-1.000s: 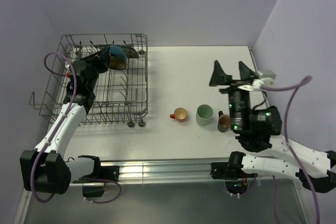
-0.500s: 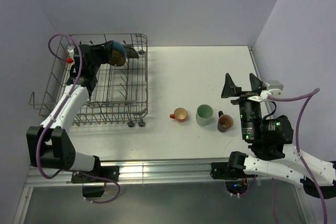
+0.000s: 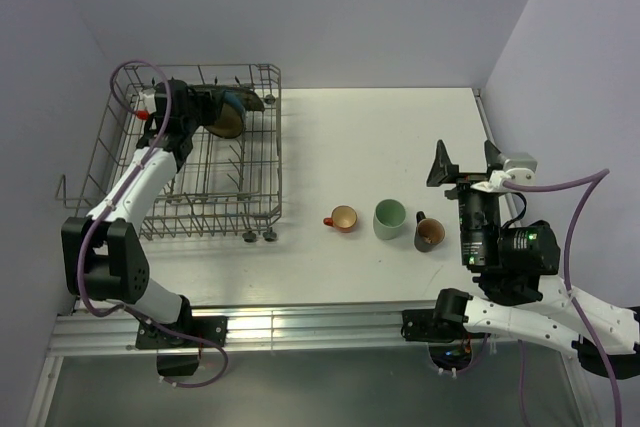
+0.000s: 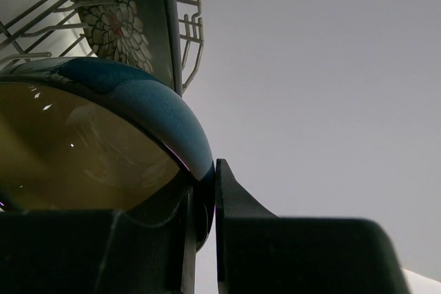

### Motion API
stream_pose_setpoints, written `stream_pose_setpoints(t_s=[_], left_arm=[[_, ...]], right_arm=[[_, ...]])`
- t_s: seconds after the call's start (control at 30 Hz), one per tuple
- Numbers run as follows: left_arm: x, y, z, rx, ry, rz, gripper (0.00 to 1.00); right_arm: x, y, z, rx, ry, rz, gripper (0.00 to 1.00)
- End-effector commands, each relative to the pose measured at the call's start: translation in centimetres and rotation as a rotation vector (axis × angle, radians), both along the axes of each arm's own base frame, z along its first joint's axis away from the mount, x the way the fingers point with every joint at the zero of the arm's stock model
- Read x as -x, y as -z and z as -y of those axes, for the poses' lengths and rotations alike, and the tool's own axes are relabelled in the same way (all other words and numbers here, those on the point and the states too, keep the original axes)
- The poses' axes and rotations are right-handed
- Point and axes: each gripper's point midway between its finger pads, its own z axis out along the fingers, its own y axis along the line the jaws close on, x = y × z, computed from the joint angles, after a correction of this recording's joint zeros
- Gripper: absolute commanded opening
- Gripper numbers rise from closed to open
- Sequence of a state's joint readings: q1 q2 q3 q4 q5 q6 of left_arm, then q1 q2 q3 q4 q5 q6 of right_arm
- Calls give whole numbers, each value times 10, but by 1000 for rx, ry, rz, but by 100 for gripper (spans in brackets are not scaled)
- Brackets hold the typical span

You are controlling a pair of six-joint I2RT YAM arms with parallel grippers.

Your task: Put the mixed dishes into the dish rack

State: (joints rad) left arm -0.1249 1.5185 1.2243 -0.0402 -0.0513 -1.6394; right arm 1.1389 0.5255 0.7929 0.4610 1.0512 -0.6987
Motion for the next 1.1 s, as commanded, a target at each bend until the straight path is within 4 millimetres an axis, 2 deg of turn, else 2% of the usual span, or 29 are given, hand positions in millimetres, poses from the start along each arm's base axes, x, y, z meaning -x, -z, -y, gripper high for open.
stream_pose_setpoints(t_s=[0.0,0.23,0.33,0.73,1.07], left_arm=[[-9,-67,4,29,6,184,0],[-20,-59,5,15,-1,150,0],[-20,-50,3,1,-10,85,0],[-23,-31,6,47,-25,25,0],[-19,-22,9,68,-62,-29,0]], right_arm=[[3,-10,12,-37,27,12,85],[3,-11,10,-27,27,18,85],[3,-12,12,-31,31,17,85],[2,-15,9,-21,27,23,86],[1,-13,5,-19,23,20,86]])
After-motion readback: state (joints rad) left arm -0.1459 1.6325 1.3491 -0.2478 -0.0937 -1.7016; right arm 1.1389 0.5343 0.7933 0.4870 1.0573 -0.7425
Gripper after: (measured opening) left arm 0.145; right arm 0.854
